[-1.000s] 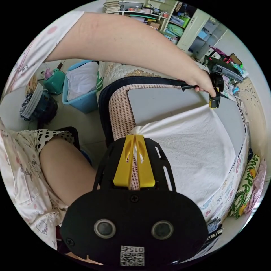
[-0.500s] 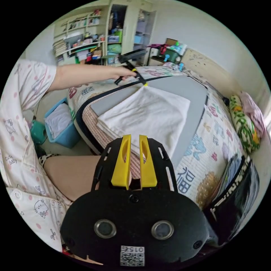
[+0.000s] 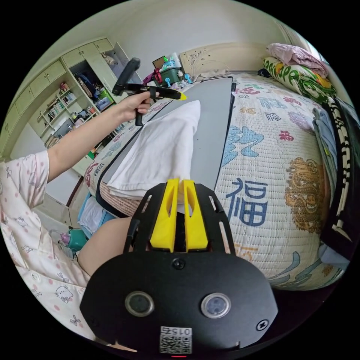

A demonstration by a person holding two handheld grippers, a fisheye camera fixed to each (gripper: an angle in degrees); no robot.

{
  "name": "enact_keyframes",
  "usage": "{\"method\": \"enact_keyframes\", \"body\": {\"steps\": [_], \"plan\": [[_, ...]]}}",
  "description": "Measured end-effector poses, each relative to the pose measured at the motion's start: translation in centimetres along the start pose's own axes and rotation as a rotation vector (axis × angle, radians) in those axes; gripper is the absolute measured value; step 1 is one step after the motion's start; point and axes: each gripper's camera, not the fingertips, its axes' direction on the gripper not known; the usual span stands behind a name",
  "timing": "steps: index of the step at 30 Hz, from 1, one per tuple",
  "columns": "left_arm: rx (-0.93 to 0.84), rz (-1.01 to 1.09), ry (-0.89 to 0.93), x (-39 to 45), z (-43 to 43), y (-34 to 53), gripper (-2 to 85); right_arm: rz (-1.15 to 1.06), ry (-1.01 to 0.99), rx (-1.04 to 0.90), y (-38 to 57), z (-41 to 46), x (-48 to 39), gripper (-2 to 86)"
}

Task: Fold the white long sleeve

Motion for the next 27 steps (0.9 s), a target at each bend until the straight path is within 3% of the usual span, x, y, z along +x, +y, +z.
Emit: {"method": "enact_keyframes", "body": {"steps": [6, 13, 15, 19, 21, 23, 27], "plan": [[-0.106, -0.013, -0.079, -0.6, 7.1, -1.8, 1.5, -0.023, 0.062, -0.047, 2.1, 1.2, -8.4, 0.2], [-0.062, -0.046, -0.089, -2.0, 3.5, -2.2, 1.0, 0.057, 0.013, -0.032, 4.2, -1.8, -16.9, -0.3], [0.022, -0.033, -0.043, -2.7, -1.2, 0.3, 1.2, 0.061, 0.000, 0.087, 6.0, -6.8, -20.7, -0.4], [0.089, 0.063, -0.063, -1.8, -8.8, 8.6, 1.4, 0.096, 0.084, 0.619, 11.0, -23.7, -32.1, -0.4], [0.123, 0.042, -0.045, -2.0, -13.3, 16.7, 1.5, 0.115, 0.131, 0.868, 13.3, -30.3, -37.9, -0.5], [0.143, -0.013, -0.052, -2.6, -16.2, 23.3, 1.5, 0.048, 0.043, 1.133, 16.7, -36.9, -45.6, -0.5], [0.193, -0.198, -0.095, -4.1, -21.7, 37.6, 1.5, -0.050, -0.217, 1.297, 20.0, -42.4, -54.8, -0.5]]}}
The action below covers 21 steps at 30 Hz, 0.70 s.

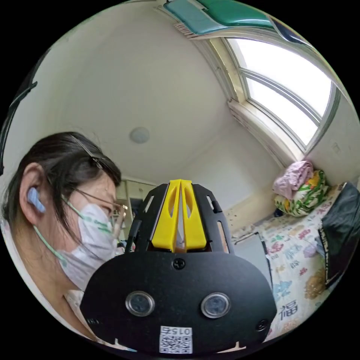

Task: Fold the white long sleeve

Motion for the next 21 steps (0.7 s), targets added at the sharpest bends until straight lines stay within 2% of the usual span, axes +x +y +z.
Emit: {"method": "enact_keyframes", "body": {"steps": [4, 11, 15, 21], "plan": [[0.044, -0.178, 0.002, -4.9, -4.8, 8.5, 1.3, 0.008, -0.199, 0.066, -1.1, -1.6, -9.6, -0.5], [0.089, -0.233, 0.058, -9.9, -7.1, 11.6, 1.4, 0.006, -0.328, 0.102, 0.0, -2.9, -19.8, -0.5], [0.138, -0.241, 0.092, -11.7, -6.8, 11.6, 1.8, -0.009, -0.363, 0.105, 1.0, -1.4, -22.7, -0.4], [0.184, -0.302, 0.178, -14.6, -3.1, 11.8, 4.8, -0.079, -0.384, 0.038, 3.5, 5.6, -23.1, 3.1]]}}
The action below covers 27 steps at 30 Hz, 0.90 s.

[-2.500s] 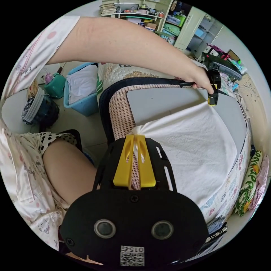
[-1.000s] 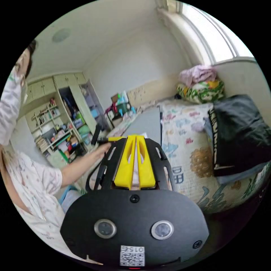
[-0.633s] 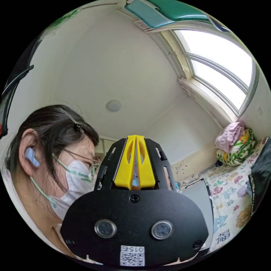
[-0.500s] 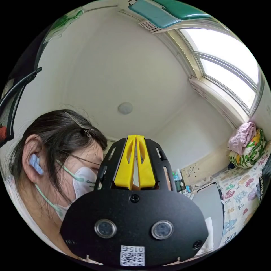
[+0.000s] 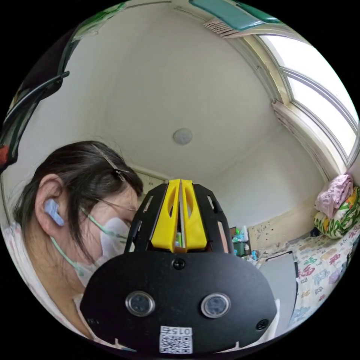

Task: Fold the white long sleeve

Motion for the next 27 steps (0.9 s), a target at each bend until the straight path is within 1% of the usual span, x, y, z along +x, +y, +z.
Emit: {"method": "enact_keyframes", "body": {"steps": [1, 3, 5, 6, 8, 9, 11, 12, 13, 14, 15, 17, 22, 27], "plan": [[0.004, -0.011, 0.005, -0.5, 0.4, -0.1, 4.9, -0.027, 0.046, -0.026, 1.1, 1.5, 1.4, 5.9], [-0.004, -0.070, -0.023, -2.6, 2.4, -0.8, 5.7, -0.056, 0.144, -0.100, 3.5, 4.5, 4.8, 8.6], [-0.023, -0.087, -0.053, -3.8, 4.2, -1.7, 7.1, -0.048, 0.238, -0.293, 8.2, 9.7, 12.4, 10.5], [-0.029, -0.099, -0.056, -4.6, 5.5, -2.4, 7.9, -0.030, 0.258, -0.351, 9.6, 11.2, 14.9, 11.0], [-0.026, -0.120, -0.037, -5.9, 7.3, -3.5, 8.4, 0.082, 0.345, -0.617, 16.7, 16.6, 26.8, 12.8], [-0.022, -0.136, -0.019, -6.8, 8.6, -4.1, 8.7, 0.119, 0.370, -0.690, 18.7, 17.8, 30.1, 13.0], [-0.018, -0.160, 0.002, -8.0, 10.7, -5.1, 9.6, 0.254, 0.448, -0.954, 27.0, 21.6, 42.3, 13.6], [-0.018, -0.176, 0.017, -8.8, 12.1, -5.7, 10.6, 0.294, 0.459, -0.999, 28.9, 22.2, 45.0, 13.7], [-0.019, -0.194, 0.032, -9.6, 13.6, -6.4, 11.8, 0.376, 0.472, -1.065, 32.3, 23.2, 50.0, 13.8], [-0.018, -0.203, 0.040, -10.0, 14.4, -6.8, 12.4, 0.446, 0.475, -1.108, 35.1, 24.0, 54.5, 14.1], [-0.017, -0.223, 0.055, -10.9, 15.9, -7.6, 13.5, 0.474, 0.480, -1.125, 36.4, 24.4, 56.5, 14.2], [-0.025, -0.250, 0.077, -12.1, 18.3, -8.9, 14.8, 0.555, 0.505, -1.170, 40.4, 26.4, 63.7, 14.8], [-0.105, -0.267, 0.083, -14.6, 26.0, -14.6, 16.6, 0.573, 0.551, -1.235, 45.0, 31.9, 74.2, 15.9], [-0.140, -0.272, 0.048, -15.3, 32.5, -19.5, 18.3, 0.564, 0.620, -1.302, 47.8, 36.6, 83.5, 16.3]]}}
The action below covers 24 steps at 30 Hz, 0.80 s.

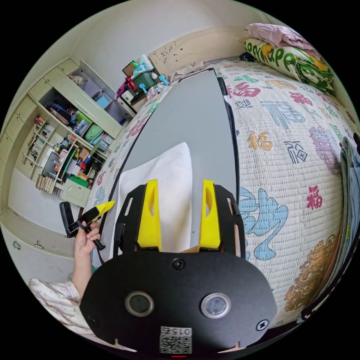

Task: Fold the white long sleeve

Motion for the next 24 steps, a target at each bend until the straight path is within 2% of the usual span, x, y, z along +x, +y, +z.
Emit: {"method": "enact_keyframes", "body": {"steps": [11, 18, 24], "plan": [[-0.007, 0.007, -0.044, 3.1, 9.6, -9.5, 19.2, 0.022, -0.067, -0.067, -13.3, 4.8, 10.1, 16.8], [-0.014, 0.020, -0.043, 6.2, 13.2, -16.0, 17.6, 0.051, -0.134, -0.128, -17.4, 5.7, 16.8, 12.4], [-0.018, -0.015, 0.012, 8.2, 14.9, -21.8, 13.8, 0.007, -0.083, -0.125, -18.3, 6.0, 22.0, 10.1]]}}
